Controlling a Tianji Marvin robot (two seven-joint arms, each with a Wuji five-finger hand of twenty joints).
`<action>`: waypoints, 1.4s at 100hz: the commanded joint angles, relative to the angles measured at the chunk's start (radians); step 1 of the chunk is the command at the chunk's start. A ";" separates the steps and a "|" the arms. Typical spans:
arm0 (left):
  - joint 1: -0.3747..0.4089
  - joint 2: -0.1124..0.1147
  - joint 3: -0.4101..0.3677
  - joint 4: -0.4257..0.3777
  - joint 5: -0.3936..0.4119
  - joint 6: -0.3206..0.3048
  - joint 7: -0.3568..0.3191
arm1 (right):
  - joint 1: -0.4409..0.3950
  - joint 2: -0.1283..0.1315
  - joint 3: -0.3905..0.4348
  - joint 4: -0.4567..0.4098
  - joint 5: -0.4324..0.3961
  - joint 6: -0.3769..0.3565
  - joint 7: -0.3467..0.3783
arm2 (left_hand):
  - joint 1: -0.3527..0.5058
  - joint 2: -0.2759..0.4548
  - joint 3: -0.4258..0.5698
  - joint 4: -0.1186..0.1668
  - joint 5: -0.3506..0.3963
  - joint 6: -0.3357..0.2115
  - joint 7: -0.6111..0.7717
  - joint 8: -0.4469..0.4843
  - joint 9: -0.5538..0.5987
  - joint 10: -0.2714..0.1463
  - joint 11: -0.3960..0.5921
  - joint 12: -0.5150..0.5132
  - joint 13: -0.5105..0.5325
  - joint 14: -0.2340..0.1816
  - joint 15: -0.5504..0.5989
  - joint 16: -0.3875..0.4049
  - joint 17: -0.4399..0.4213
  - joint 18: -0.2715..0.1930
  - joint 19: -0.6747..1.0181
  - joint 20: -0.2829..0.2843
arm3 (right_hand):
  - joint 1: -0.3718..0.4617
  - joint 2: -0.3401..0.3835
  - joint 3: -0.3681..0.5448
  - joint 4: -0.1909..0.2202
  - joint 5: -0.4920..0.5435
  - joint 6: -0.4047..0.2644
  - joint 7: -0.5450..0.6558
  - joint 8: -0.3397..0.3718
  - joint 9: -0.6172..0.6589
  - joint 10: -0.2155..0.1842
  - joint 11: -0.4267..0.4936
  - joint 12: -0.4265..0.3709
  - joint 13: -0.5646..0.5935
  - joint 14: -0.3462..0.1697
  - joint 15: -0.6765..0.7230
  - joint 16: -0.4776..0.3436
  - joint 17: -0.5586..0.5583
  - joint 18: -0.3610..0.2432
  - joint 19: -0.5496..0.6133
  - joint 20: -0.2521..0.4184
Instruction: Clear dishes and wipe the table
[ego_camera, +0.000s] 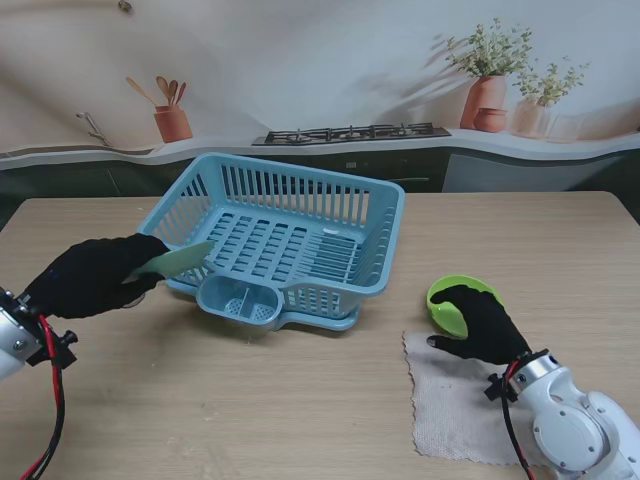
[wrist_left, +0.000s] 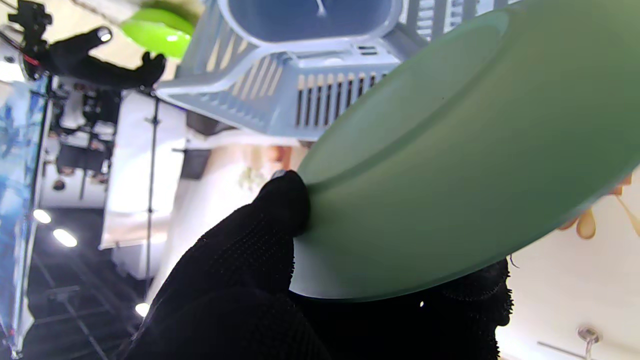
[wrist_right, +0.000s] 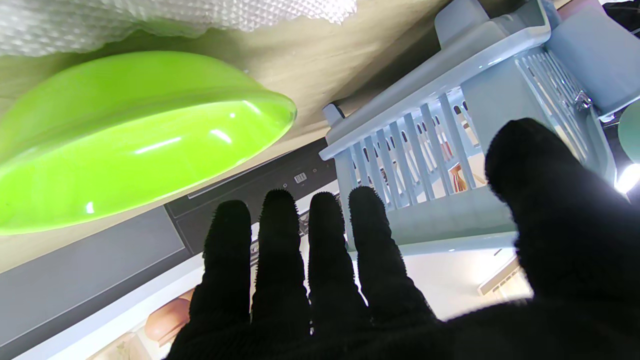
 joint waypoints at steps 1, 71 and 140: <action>-0.028 0.009 0.007 0.012 -0.006 0.010 -0.014 | 0.008 0.000 0.005 -0.008 -0.008 -0.011 0.011 | 0.152 0.053 0.133 0.094 0.016 -0.164 0.142 0.049 0.006 0.041 0.019 0.008 0.006 -0.004 0.037 -0.011 0.039 -0.030 0.129 -0.024 | -0.033 0.004 0.028 0.025 0.003 -0.007 -0.003 -0.003 0.001 -0.004 -0.011 0.002 -0.011 -0.014 -0.005 -0.004 -0.009 -0.021 -0.002 0.002; -0.222 0.042 0.098 0.088 -0.065 0.071 -0.138 | 0.098 0.009 0.060 -0.003 -0.051 -0.086 0.025 | 0.150 0.051 0.131 0.098 0.022 -0.171 0.143 0.050 0.010 0.037 0.020 0.012 0.007 -0.003 0.039 -0.016 0.038 -0.028 0.129 -0.022 | -0.027 -0.002 0.060 0.020 0.007 0.000 -0.051 -0.029 -0.005 -0.006 -0.064 -0.019 -0.016 -0.019 -0.065 -0.033 -0.023 -0.028 -0.044 -0.018; -0.352 0.062 0.204 0.097 -0.153 0.137 -0.244 | 0.166 0.033 0.068 -0.112 0.033 -0.146 0.199 | 0.146 0.052 0.132 0.100 0.025 -0.179 0.143 0.052 0.012 0.030 0.022 0.010 0.008 -0.007 0.040 -0.019 0.038 -0.029 0.129 -0.020 | -0.012 -0.025 0.072 0.016 -0.007 -0.003 -0.143 -0.068 -0.041 -0.013 -0.138 -0.047 -0.045 -0.031 -0.173 -0.085 -0.047 -0.042 -0.135 -0.050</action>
